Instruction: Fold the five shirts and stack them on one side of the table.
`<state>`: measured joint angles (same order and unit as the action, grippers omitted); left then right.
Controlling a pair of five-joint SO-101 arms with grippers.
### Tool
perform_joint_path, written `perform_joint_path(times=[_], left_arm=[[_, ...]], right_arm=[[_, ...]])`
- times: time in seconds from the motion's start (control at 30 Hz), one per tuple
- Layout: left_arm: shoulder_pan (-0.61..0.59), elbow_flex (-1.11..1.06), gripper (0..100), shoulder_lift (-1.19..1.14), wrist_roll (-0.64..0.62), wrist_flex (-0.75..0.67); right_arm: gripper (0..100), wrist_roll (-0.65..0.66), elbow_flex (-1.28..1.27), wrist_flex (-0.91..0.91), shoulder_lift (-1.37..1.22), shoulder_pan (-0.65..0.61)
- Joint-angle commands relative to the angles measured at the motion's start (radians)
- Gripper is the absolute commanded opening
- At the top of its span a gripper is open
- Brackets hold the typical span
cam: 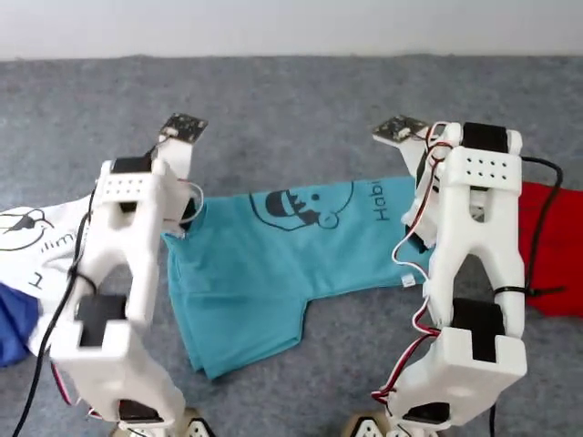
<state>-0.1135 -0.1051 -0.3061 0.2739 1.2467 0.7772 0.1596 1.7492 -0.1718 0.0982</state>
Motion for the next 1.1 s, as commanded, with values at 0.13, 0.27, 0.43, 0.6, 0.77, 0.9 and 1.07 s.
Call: perform_joint_path(times=[0.13,0.27,0.43,0.6,0.77,0.9,1.07], left_arm=[[-0.081,0.572,4,-0.367,0.037,0.152],[-0.1,0.931,4,-0.545,0.037,0.324],[-0.094,1.273,4,-0.701,0.031,0.516],[-0.095,1.153,11,-0.62,0.034,0.514],[-0.072,0.816,14,-0.374,0.037,0.509],[-0.051,0.598,15,-0.212,0.06,0.505],[-0.025,0.512,14,-0.183,0.071,0.489]], right_arm=[[3.2,-0.049,0.049,0.033,0.015,-0.001],[3.2,-0.049,0.049,0.033,0.015,-0.001],[3.2,-0.049,0.049,0.031,0.015,-0.004],[3.2,-0.049,0.049,0.031,0.013,-0.005],[3.2,-0.049,0.049,0.033,0.013,-0.001],[3.2,-0.049,0.048,0.027,0.005,-0.004],[3.5,-0.051,0.046,0.007,0.002,-0.01]])
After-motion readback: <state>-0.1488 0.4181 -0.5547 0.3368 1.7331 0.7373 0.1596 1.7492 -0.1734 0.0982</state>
